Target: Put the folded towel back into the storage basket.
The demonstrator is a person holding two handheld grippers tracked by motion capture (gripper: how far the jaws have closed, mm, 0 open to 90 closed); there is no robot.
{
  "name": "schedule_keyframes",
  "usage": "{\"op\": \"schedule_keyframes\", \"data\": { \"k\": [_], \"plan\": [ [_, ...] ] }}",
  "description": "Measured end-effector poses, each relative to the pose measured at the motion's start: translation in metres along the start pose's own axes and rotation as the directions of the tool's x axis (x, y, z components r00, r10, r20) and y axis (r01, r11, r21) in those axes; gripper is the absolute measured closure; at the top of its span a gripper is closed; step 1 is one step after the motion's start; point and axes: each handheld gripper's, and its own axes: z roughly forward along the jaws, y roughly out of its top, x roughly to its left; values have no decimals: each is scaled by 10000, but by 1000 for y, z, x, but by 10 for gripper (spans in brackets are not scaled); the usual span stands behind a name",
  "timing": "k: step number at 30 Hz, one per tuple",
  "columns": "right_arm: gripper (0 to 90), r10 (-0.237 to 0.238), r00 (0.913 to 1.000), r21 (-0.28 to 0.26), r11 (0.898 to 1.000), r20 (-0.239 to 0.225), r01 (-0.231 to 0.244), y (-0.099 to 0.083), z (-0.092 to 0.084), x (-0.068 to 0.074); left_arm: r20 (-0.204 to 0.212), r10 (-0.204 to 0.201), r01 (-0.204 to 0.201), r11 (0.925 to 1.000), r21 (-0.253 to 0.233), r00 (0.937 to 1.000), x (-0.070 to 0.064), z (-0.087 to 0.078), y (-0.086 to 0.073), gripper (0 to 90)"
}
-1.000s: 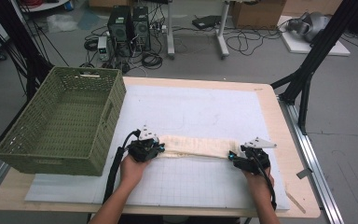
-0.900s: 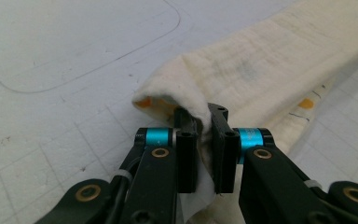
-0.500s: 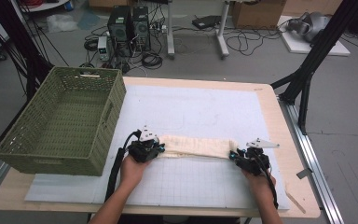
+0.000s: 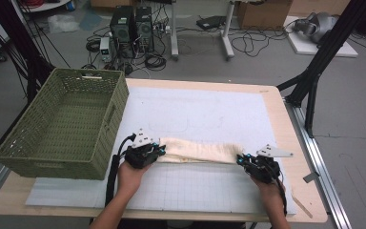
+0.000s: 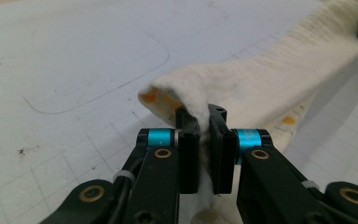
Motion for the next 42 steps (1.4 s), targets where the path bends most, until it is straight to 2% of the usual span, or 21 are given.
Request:
{"op": "schedule_keyframes", "data": {
  "k": [1,2,4,7,8,11,12,15,20,22,25,26,29,34,36,39,42],
  "plan": [
    [821,0,10000,0,10000,0,0,0,0,0,102,111,-111,9999,-73,9999,-2,-5,0,837],
    [821,12,9994,-416,9991,-334,-26,0,-9,0,216,187,-183,9996,-197,9996,-4,-15,0,836],
    [821,-246,9982,-678,9975,-542,209,1,-14,2,194,198,-190,9991,-386,9996,-6,-23,-1,837],
    [822,-1024,9924,-945,9909,-679,957,5,-14,5,290,75,-57,9980,-626,9996,-6,-31,-2,836],
    [822,-1223,9900,-1033,9880,-703,1147,5,-14,5,402,90,-56,9964,-851,9992,-6,-38,-1,836],
    [822,-1191,9901,-1112,9876,-743,1104,9,-12,5,463,218,-174,9955,-931,9987,-8,-44,0,836],
    [822,-1168,9902,-1156,9874,-759,1076,11,-12,5,425,407,-360,9936,-1074,9983,-12,-51,2,836],
    [821,-1335,9878,-1355,9832,-797,1220,18,-12,5,370,584,-527,9885,-1417,9976,-17,-64,4,836],
    [821,-1676,9826,-1371,9782,-799,1557,38,-9,5,212,553,-512,9856,-1609,9982,-20,-74,8,836],
    [821,-1806,9805,-1423,9754,-776,1684,48,-7,6,55,379,-362,9824,-1833,9993,-19,-81,11,836],
    [821,-1866,9784,-1618,9720,-892,1706,57,-6,6,-57,323,-328,9794,-1990,9995,-18,-86,14,836],
    [821,-1946,9752,-1812,9680,-1052,1736,65,-4,5,-77,331,-340,9776,-2077,9994,-17,-89,15,836],
    [821,-2125,9716,-1869,9637,-1045,1906,75,1,5,-168,464,-489,9749,-2172,9988,-17,-96,20,836],
    [822,-2221,9683,-1840,9626,-1146,1990,87,10,7,-403,513,-595,9689,-2400,9979,-17,-110,26,836],
    [821,-2245,9667,-1851,9622,-1227,1999,96,17,13,-479,465,-570,9669,-2487,9978,-14,-116,26,837],
    [821,-2516,9598,-2005,9537,-1243,2241,107,24,18,-537,261,-394,9640,-2629,9982,-8,-124,26,836],
    [821,-2628,9570,-2134,9487,-1230,2331,114,29,20,-562,172,-319,9620,-2714,9983,-4,-130,27,836]
  ]
}}
